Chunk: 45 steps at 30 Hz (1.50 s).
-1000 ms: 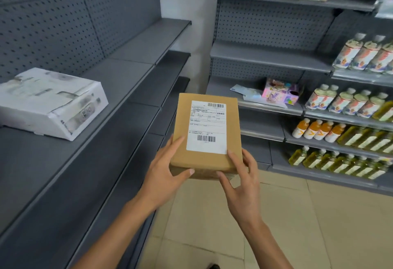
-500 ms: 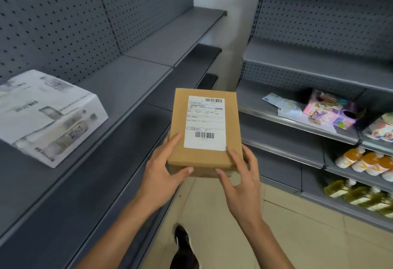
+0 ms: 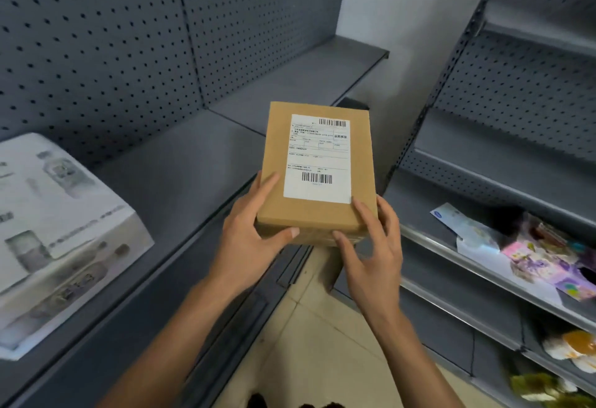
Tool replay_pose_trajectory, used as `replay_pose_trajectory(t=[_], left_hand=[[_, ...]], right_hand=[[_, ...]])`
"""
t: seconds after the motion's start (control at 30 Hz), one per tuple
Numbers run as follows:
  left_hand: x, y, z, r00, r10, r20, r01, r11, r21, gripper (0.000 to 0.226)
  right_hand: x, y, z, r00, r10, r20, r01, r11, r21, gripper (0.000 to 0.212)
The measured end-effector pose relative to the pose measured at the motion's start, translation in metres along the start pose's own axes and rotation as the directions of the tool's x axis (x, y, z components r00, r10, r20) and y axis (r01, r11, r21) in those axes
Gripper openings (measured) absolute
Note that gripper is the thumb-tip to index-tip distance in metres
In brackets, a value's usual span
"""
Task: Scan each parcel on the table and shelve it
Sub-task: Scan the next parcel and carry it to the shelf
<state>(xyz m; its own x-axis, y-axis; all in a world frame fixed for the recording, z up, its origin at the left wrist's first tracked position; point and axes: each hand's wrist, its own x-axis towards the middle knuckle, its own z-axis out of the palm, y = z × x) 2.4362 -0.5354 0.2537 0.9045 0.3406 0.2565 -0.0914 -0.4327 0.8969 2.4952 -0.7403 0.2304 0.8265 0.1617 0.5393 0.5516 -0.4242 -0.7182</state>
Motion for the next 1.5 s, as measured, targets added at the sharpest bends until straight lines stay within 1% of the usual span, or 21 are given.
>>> replay_pose_trajectory(t=[0.13, 0.27, 0.33, 0.4, 0.57, 0.7, 0.8, 0.93, 1.0, 1.1, 1.5], left_hand=[[0.029, -0.005, -0.01, 0.996, -0.023, -0.086, 0.026, 0.999, 0.037, 0.094], [0.053, -0.017, -0.014, 0.983, -0.047, -0.178, 0.055, 0.998, 0.041, 0.089], [0.067, -0.021, -0.012, 0.97, -0.042, -0.238, 0.063, 0.994, 0.084, 0.088], [0.079, -0.022, -0.008, 0.951, -0.06, -0.302, 0.102, 0.987, 0.124, 0.089], [0.102, -0.02, 0.001, 0.872, -0.138, -0.47, 0.236, 0.959, 0.157, 0.088], [0.11, -0.023, 0.005, 0.808, -0.162, -0.567, 0.329, 0.922, 0.206, 0.086], [0.113, -0.027, 0.009, 0.759, -0.166, -0.63, 0.362, 0.912, 0.196, 0.085], [0.118, -0.033, 0.008, 0.685, -0.178, -0.706, 0.41, 0.896, 0.173, 0.078], [0.123, -0.035, 0.004, 0.663, -0.17, -0.729, 0.421, 0.89, 0.176, 0.075], [0.131, -0.037, -0.005, 0.649, -0.158, -0.745, 0.417, 0.892, 0.175, 0.074], [0.148, -0.06, -0.038, 0.647, -0.159, -0.746, 0.374, 0.918, 0.129, 0.074]], right_hand=[[0.046, 0.007, 0.025, 0.995, -0.059, 0.074, 0.056, 0.998, 0.041, 0.062], [0.092, 0.025, 0.056, 0.981, -0.142, 0.135, 0.125, 0.985, 0.122, 0.058], [0.118, 0.035, 0.072, 0.968, -0.169, 0.187, 0.138, 0.976, 0.168, 0.056], [0.143, 0.044, 0.087, 0.949, -0.191, 0.252, 0.141, 0.969, 0.201, 0.054], [0.196, 0.061, 0.125, 0.885, -0.289, 0.366, 0.173, 0.933, 0.316, 0.052], [0.219, 0.063, 0.15, 0.827, -0.351, 0.439, 0.179, 0.905, 0.387, 0.049], [0.23, 0.061, 0.165, 0.793, -0.384, 0.473, 0.182, 0.891, 0.417, 0.048], [0.247, 0.057, 0.184, 0.739, -0.42, 0.526, 0.181, 0.877, 0.446, 0.046], [0.253, 0.053, 0.193, 0.717, -0.43, 0.549, 0.178, 0.874, 0.452, 0.046], [0.258, 0.045, 0.205, 0.702, -0.445, 0.556, 0.185, 0.868, 0.46, 0.046], [0.276, 0.029, 0.236, 0.656, -0.483, 0.58, 0.216, 0.856, 0.469, 0.045]])
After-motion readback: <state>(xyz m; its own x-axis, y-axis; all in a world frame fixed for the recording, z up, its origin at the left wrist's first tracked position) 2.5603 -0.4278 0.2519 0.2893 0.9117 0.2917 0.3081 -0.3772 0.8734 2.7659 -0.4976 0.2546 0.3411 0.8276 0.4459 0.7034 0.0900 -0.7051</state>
